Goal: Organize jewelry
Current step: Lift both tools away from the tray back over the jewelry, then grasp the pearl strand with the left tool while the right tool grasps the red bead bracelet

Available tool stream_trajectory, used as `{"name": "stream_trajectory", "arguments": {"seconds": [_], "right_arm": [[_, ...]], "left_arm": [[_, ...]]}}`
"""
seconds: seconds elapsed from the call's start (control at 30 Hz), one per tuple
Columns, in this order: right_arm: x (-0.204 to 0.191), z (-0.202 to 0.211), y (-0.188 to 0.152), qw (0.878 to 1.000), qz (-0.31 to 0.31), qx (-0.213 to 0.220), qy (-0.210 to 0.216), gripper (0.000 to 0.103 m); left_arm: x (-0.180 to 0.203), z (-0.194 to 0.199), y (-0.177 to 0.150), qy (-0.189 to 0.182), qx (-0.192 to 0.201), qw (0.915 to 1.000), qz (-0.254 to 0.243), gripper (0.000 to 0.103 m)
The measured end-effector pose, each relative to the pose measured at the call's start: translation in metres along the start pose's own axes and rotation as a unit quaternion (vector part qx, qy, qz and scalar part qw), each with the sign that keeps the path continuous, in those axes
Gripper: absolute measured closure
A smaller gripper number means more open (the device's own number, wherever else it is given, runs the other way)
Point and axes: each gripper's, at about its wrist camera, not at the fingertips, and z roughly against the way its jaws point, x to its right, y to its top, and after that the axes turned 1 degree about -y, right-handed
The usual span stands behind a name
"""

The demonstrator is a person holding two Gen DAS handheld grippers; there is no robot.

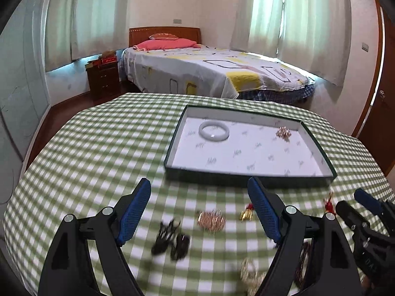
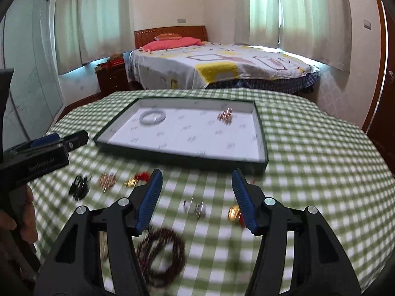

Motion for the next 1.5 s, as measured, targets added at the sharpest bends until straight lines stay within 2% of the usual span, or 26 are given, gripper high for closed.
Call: {"name": "stream_trajectory", "arguments": {"seconds": [0.2, 0.3, 0.4, 0.7, 0.87, 0.93, 1.13, 1.3, 1.5], "right_arm": [[-0.008, 0.005, -0.032, 1.0, -0.006, -0.013, 0.013, 0.044], [-0.015, 0.003, -0.045, 1.0, -0.003, -0.023, 0.021, 0.038], [-0.021, -0.001, -0.053, 0.999, -0.002, -0.039, 0.03, 0.037], [-0.029, -0.018, -0.067, 0.997, 0.008, -0.075, 0.019, 0.035], [-0.034, -0.019, -0.069, 0.997, 0.022, -0.078, 0.011, 0.036], [-0.034, -0.017, -0.07, 0.997, 0.025, -0.078, 0.004, 0.042], [-0.022, -0.013, -0.069, 0.997, 0.012, -0.076, 0.013, 0.086], [-0.012, -0.008, -0.066, 0.997, 0.0, -0.073, 0.014, 0.092], [0.008, -0.002, -0.064, 0.997, -0.022, -0.069, 0.003, 0.092]], "left_arm": [[-0.005, 0.02, -0.025, 0.028, 0.014, 0.9994, -0.016, 0.025], [-0.009, 0.028, -0.038, 0.037, 0.014, 0.9991, -0.018, 0.025], [-0.015, 0.03, -0.046, 0.039, 0.008, 0.9992, -0.007, 0.025], [-0.022, 0.03, -0.059, 0.04, 0.002, 0.9992, 0.003, 0.025], [-0.02, 0.03, -0.064, 0.036, -0.002, 0.9993, 0.001, 0.025], [-0.018, 0.029, -0.065, 0.034, -0.003, 0.9994, 0.0, 0.025], [-0.012, 0.029, -0.067, 0.023, -0.01, 0.9997, -0.001, 0.025], [-0.007, 0.03, -0.068, 0.008, -0.015, 0.9999, 0.002, 0.025], [0.005, 0.034, -0.07, -0.018, -0.016, 0.9997, -0.006, 0.025]]}}
